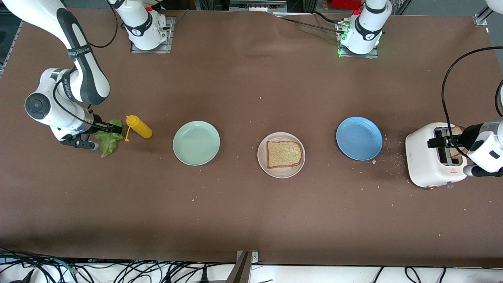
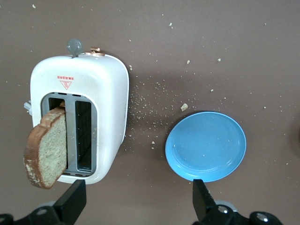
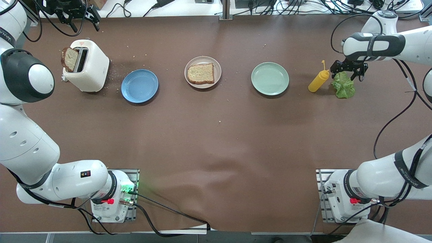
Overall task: Make sandwich in beige plate with both arms
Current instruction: 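Grasp the lettuce with the right gripper while the left gripper lowers to the toaster, then lift the lettuce with the right gripper while the left gripper grasps the toast, then carry the lettuce onto the plated toast while the left gripper lifts the toast, then open the right gripper over the lettuce while the left gripper carries toast, then lay the toast slice on the lettuce with the left gripper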
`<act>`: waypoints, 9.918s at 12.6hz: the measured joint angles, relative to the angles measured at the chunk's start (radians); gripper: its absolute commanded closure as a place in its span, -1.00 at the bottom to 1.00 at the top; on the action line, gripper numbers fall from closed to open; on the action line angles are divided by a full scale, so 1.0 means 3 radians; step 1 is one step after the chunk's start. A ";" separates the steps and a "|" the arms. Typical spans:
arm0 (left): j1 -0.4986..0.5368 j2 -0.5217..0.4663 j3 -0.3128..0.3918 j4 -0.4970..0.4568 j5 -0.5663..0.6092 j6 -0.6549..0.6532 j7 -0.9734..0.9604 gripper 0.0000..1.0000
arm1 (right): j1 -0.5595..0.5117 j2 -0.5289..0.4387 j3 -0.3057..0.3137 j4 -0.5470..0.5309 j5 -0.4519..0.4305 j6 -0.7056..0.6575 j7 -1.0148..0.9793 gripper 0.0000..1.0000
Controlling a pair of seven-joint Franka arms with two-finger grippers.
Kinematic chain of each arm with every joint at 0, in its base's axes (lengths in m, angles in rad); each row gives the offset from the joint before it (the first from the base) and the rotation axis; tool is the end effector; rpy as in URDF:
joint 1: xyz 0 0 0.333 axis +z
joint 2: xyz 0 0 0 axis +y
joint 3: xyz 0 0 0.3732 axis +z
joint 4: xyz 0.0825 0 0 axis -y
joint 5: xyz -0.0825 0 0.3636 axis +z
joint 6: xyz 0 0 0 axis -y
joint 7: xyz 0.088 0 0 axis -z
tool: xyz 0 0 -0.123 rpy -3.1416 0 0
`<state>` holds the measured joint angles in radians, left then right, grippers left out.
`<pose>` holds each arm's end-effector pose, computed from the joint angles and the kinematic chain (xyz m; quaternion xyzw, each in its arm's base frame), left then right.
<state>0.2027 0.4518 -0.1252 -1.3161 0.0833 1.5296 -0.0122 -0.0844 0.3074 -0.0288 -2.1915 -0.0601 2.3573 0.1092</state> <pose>0.6614 0.0796 0.5038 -0.9920 -0.0443 0.1176 0.0099 0.5417 -0.0627 0.2881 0.9933 -0.0877 -0.0708 0.0239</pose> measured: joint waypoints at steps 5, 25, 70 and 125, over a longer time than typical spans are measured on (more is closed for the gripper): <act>0.0045 0.0000 0.0019 0.0000 0.0098 -0.0011 0.0000 -1.00 | -0.0300 0.0209 -0.0002 -0.0092 -0.0088 0.0331 -0.0170 -0.79; 0.0776 -0.0865 0.0011 -0.1863 0.0125 0.1842 0.0618 -1.00 | -0.0327 0.0193 0.0253 0.0938 -0.0090 -0.1153 -0.0299 1.00; 0.0418 0.0013 -0.0221 -0.0173 -0.1639 -0.0245 0.0747 1.00 | 0.1391 0.2373 0.1903 0.2870 0.0107 0.1157 0.2599 1.00; -0.0925 0.1482 -0.0124 -0.0147 -0.3418 0.1312 0.0959 -1.00 | 0.0430 0.0409 0.0124 0.3116 0.0126 -0.2468 -0.0219 -1.00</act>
<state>-0.0749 0.8964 -0.1624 -1.3603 -0.9421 1.9232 0.2755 0.0448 0.4300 0.0083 -1.2567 -0.0224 1.6168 0.0435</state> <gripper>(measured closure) 0.278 0.000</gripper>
